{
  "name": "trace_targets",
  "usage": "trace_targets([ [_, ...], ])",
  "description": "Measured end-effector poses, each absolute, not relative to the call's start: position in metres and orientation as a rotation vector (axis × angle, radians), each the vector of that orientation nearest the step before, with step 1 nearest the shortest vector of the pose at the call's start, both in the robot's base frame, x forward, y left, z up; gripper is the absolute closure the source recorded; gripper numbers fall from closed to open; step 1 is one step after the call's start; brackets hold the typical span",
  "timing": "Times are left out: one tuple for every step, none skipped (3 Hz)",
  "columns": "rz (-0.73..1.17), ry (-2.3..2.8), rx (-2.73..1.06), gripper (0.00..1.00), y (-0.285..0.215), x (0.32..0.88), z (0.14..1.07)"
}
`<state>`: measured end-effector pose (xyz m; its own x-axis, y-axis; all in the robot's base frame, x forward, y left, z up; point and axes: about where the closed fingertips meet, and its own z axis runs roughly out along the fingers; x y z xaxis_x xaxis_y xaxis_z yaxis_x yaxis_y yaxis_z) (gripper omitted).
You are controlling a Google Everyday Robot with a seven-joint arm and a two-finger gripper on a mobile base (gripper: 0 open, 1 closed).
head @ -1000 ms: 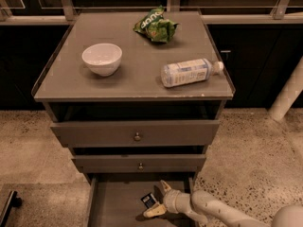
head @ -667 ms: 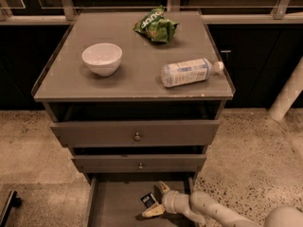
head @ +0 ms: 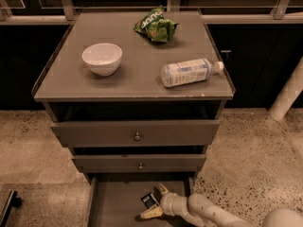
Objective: Pick rxbar blueberry from bottom drawer and place on counter
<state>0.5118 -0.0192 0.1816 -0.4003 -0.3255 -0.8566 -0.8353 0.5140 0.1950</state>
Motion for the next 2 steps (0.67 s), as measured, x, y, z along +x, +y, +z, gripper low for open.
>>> trace_targets([
  [0.819, 1.949, -0.948, 0.00, -0.007, 0.509, 0.162],
  [0.791, 1.946, -0.955, 0.00, -0.001, 0.506, 0.148],
])
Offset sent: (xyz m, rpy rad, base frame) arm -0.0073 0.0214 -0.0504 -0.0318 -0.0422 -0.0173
